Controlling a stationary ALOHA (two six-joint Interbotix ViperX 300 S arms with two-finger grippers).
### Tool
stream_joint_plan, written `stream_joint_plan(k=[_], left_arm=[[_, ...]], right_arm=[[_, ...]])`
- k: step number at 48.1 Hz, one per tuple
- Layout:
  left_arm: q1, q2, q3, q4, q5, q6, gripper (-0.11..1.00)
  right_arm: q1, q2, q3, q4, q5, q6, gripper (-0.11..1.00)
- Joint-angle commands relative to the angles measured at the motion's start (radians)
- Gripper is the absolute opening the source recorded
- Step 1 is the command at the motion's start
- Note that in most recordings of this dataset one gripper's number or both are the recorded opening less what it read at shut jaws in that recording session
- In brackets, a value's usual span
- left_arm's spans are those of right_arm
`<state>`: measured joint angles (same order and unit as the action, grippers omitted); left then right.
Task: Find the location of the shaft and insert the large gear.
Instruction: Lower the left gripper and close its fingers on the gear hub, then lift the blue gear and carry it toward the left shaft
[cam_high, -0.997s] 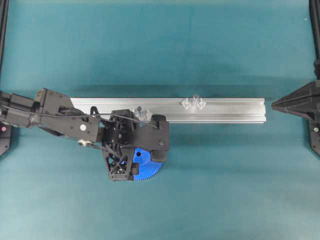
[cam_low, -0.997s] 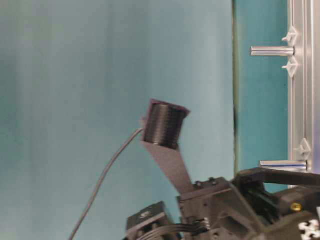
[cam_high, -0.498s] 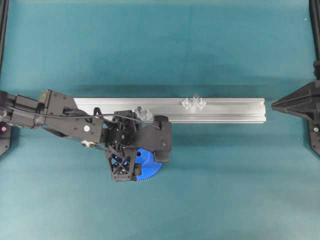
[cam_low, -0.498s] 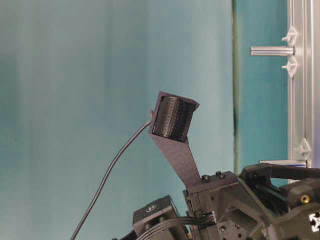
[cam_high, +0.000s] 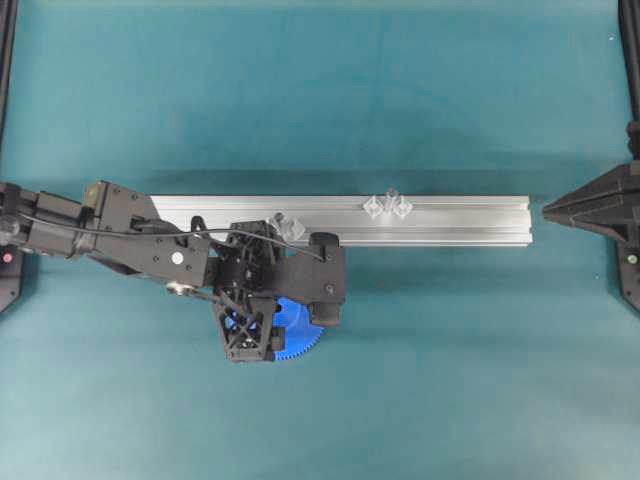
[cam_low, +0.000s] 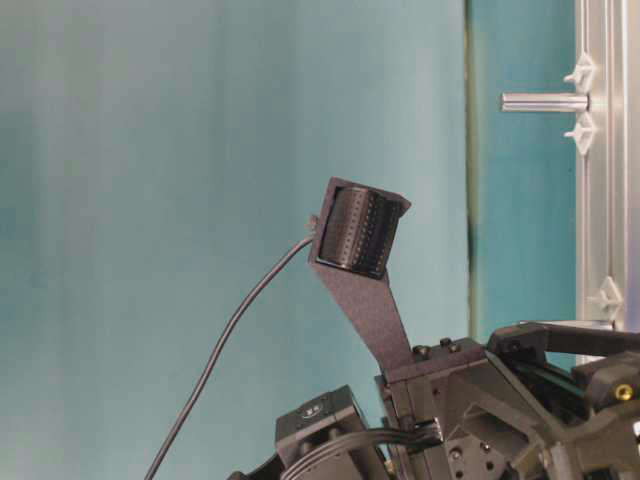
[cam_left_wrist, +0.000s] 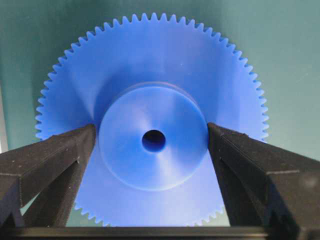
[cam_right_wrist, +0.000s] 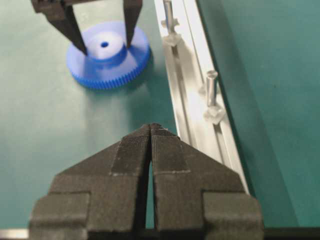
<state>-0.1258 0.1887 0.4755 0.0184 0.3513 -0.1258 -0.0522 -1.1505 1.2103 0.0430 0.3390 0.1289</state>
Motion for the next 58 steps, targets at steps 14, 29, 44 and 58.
stream_joint_plan(k=[14, 29, 44, 58], left_arm=[[-0.003, 0.008, -0.026, 0.003, 0.069, -0.008, 0.92], [-0.003, 0.006, -0.035, 0.003, 0.069, 0.008, 0.71], [-0.002, -0.04, -0.081, 0.003, 0.067, 0.012, 0.71], [0.012, -0.112, -0.124, 0.003, 0.081, 0.104, 0.71]], right_arm=[[0.0, 0.008, -0.008, -0.002, -0.009, 0.009, 0.03], [-0.002, 0.008, -0.005, -0.002, -0.012, 0.009, 0.03], [-0.009, 0.006, -0.005, -0.002, -0.012, 0.009, 0.03], [-0.014, 0.005, -0.002, -0.003, -0.014, 0.008, 0.03]])
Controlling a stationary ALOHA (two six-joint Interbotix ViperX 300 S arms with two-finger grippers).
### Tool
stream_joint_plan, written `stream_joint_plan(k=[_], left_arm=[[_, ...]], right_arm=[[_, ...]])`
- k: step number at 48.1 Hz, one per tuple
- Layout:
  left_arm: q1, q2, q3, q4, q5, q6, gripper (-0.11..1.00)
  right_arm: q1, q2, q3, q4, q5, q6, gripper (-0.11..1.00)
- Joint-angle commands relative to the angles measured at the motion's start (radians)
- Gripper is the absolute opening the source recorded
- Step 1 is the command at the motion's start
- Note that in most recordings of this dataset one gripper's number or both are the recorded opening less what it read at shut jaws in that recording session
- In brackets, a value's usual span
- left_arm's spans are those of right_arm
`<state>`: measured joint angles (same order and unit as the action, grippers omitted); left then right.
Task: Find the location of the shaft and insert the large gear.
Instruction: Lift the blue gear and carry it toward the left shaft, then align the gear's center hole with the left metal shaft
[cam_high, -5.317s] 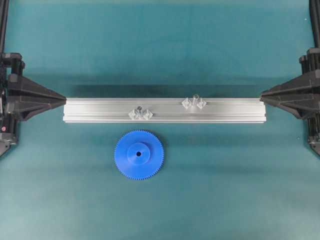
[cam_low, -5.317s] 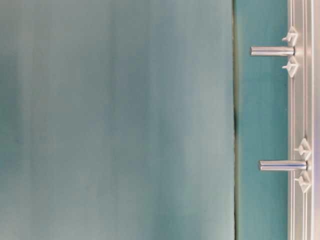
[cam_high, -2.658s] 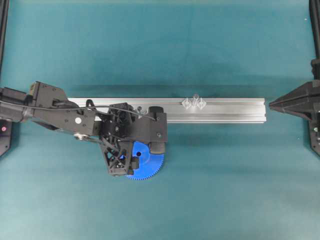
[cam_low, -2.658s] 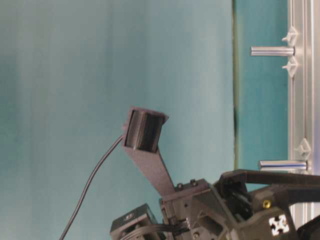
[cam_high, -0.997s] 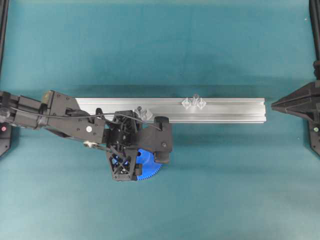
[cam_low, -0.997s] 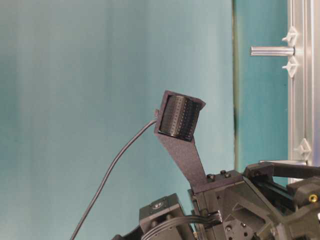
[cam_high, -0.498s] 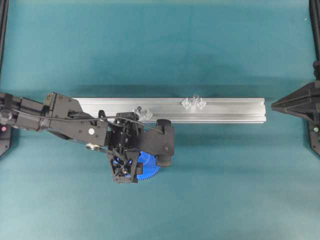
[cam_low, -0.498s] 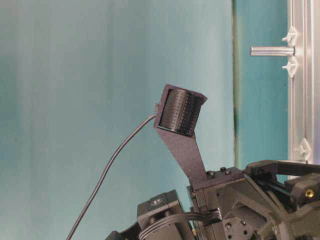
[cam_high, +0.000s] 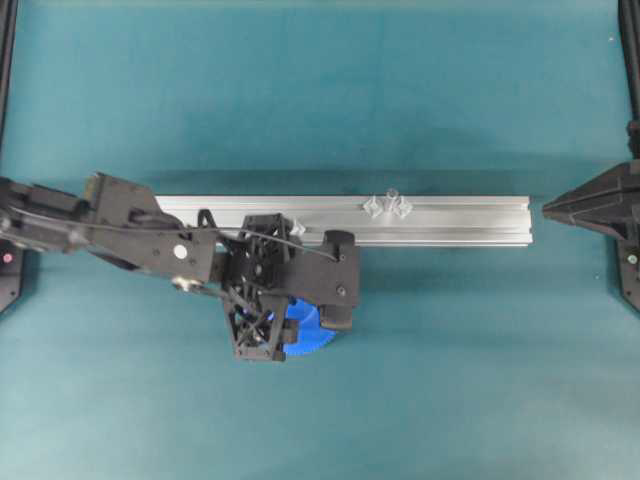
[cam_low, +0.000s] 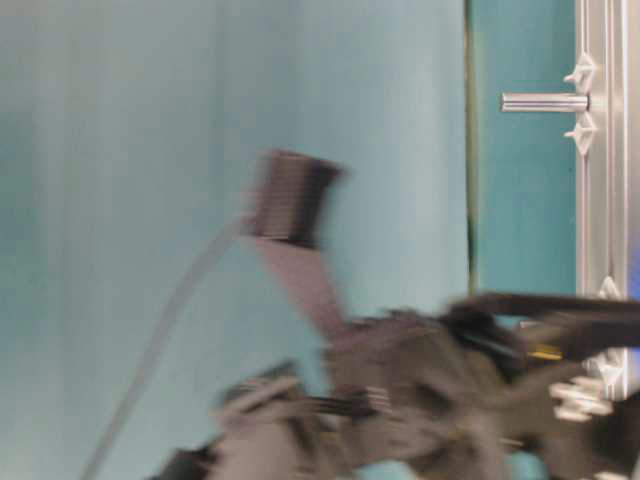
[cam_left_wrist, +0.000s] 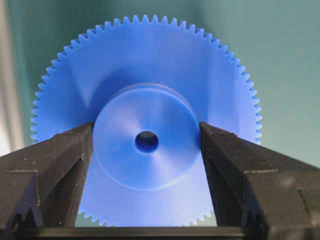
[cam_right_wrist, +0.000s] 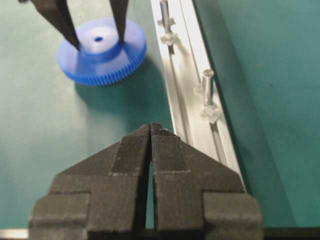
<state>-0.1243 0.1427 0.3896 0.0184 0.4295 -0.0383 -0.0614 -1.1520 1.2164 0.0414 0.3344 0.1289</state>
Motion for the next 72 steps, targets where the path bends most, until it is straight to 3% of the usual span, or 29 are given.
stream_joint_plan(k=[1, 15, 33, 72], left_arm=[[0.015, -0.071, -0.041, 0.003, 0.009, 0.021, 0.71], [0.097, -0.126, -0.121, 0.003, 0.04, 0.091, 0.71], [0.147, -0.071, -0.21, 0.003, 0.011, 0.258, 0.71], [0.236, 0.15, -0.371, 0.003, -0.029, 0.319, 0.71]], right_arm=[[-0.005, 0.006, -0.008, -0.002, -0.009, 0.009, 0.03], [-0.005, -0.012, 0.002, -0.003, -0.015, 0.009, 0.03], [-0.014, -0.029, 0.002, -0.008, -0.017, 0.009, 0.03], [-0.014, -0.034, 0.003, -0.008, -0.009, 0.008, 0.03]])
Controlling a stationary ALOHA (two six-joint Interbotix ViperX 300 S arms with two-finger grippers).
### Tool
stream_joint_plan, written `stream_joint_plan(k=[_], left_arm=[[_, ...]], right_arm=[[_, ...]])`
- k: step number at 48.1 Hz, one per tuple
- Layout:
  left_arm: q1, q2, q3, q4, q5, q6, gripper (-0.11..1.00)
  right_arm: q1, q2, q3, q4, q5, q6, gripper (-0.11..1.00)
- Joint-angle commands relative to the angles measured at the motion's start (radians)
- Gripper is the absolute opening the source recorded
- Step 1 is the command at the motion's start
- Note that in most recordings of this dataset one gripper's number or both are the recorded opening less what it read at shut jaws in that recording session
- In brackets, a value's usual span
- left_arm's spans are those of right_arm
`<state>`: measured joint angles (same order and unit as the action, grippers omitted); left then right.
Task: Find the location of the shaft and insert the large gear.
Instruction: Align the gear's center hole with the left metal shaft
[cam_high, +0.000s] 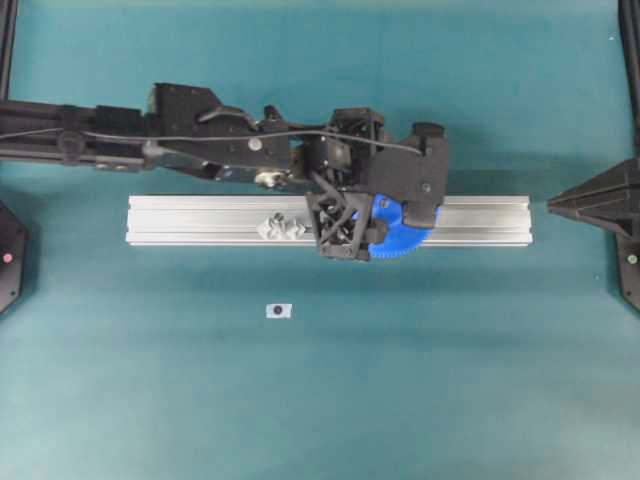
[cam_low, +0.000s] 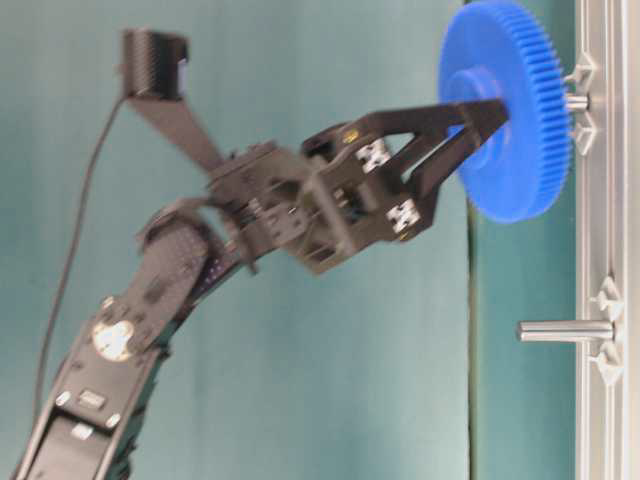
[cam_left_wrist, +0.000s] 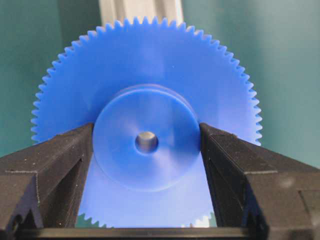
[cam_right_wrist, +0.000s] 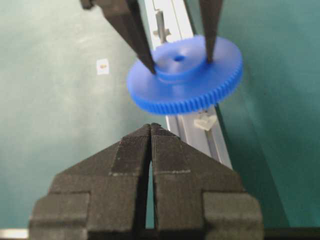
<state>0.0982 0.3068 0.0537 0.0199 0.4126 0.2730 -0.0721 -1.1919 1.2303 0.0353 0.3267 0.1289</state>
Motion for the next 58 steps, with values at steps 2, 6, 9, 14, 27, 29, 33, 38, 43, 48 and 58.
stream_joint_plan(k=[2, 6, 9, 14, 27, 29, 33, 38, 43, 48, 58], left_arm=[[0.018, -0.008, -0.037, 0.002, -0.012, 0.014, 0.71], [0.025, 0.003, -0.037, 0.003, -0.011, 0.023, 0.71], [0.031, 0.006, -0.038, 0.003, -0.011, 0.031, 0.71], [0.04, 0.006, -0.043, 0.002, -0.009, 0.04, 0.71], [0.066, 0.003, -0.044, 0.002, 0.005, 0.041, 0.71], [0.066, 0.002, -0.046, 0.002, 0.012, 0.041, 0.71], [0.067, 0.003, -0.051, 0.002, 0.02, 0.041, 0.71], [0.067, 0.006, -0.051, 0.002, 0.038, 0.035, 0.71], [0.066, 0.008, -0.054, 0.002, 0.041, 0.031, 0.71], [0.066, 0.009, -0.061, 0.002, 0.041, 0.031, 0.71], [0.064, 0.028, -0.094, 0.002, 0.044, 0.028, 0.71]], right_arm=[[-0.003, 0.006, -0.012, -0.002, -0.002, 0.008, 0.03], [-0.002, 0.006, -0.011, -0.002, -0.002, 0.009, 0.03], [-0.003, 0.005, -0.011, 0.0, -0.002, 0.009, 0.03], [-0.002, 0.005, -0.011, -0.002, -0.002, 0.009, 0.03], [-0.003, 0.005, -0.008, -0.002, -0.002, 0.009, 0.03], [-0.003, 0.003, -0.008, -0.002, -0.002, 0.009, 0.03], [-0.003, 0.003, -0.009, -0.002, -0.002, 0.009, 0.03], [-0.003, 0.003, -0.008, -0.002, -0.002, 0.009, 0.03], [-0.002, 0.003, -0.006, -0.002, -0.002, 0.009, 0.03], [-0.003, 0.003, -0.005, -0.002, -0.003, 0.009, 0.03], [-0.003, 0.003, -0.002, -0.002, -0.006, 0.009, 0.03]])
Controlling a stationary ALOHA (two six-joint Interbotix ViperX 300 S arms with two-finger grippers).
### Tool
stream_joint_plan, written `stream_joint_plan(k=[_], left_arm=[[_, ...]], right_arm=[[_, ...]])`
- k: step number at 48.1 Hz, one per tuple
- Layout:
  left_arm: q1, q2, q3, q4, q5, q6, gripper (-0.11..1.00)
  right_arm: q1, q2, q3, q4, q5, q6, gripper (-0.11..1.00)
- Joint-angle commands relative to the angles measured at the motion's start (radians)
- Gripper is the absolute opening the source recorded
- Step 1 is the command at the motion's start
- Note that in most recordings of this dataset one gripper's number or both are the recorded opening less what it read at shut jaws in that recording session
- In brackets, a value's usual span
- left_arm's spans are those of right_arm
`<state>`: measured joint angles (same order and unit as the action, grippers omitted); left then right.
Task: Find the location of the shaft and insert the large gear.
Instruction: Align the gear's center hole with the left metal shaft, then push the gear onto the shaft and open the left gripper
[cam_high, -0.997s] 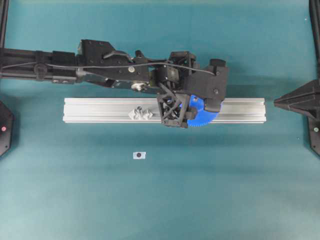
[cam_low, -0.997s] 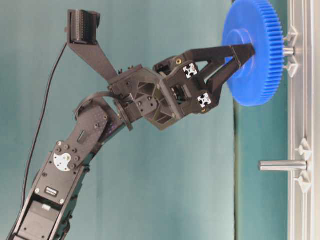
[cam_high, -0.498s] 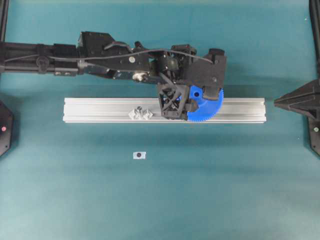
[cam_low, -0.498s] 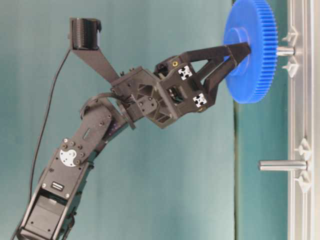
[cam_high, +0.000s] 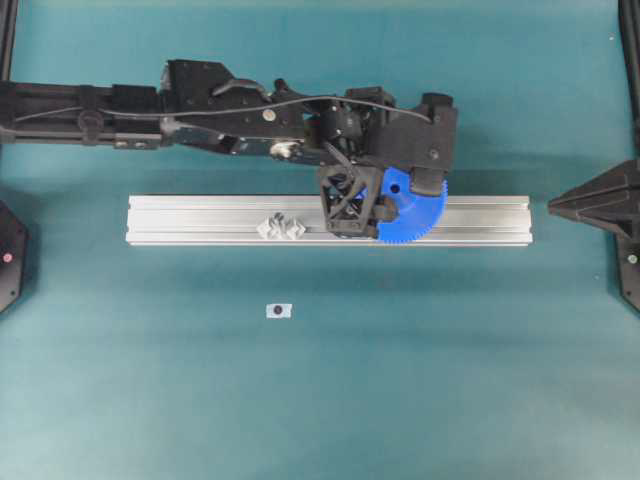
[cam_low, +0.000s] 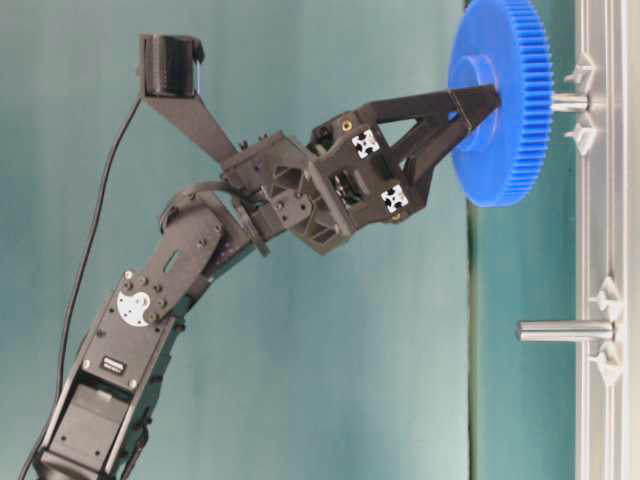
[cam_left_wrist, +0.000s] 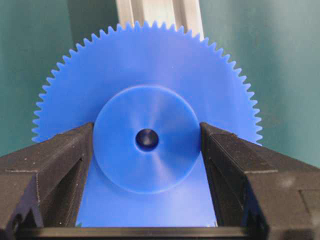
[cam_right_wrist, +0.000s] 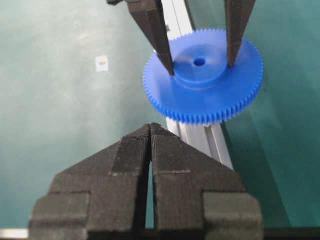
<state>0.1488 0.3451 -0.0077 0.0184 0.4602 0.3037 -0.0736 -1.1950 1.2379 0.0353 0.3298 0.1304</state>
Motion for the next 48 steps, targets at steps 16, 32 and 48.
stream_joint_plan(k=[16, 32, 48], left_arm=[[0.014, -0.006, -0.035, 0.003, 0.074, -0.002, 0.71], [0.014, -0.002, -0.046, 0.003, 0.086, -0.003, 0.71], [0.014, -0.003, -0.044, 0.003, 0.087, -0.046, 0.77]], right_arm=[[-0.002, 0.006, -0.009, -0.002, -0.009, 0.008, 0.03], [0.0, 0.006, -0.009, -0.002, -0.006, 0.008, 0.03], [-0.002, 0.006, -0.009, -0.002, -0.009, 0.009, 0.03]])
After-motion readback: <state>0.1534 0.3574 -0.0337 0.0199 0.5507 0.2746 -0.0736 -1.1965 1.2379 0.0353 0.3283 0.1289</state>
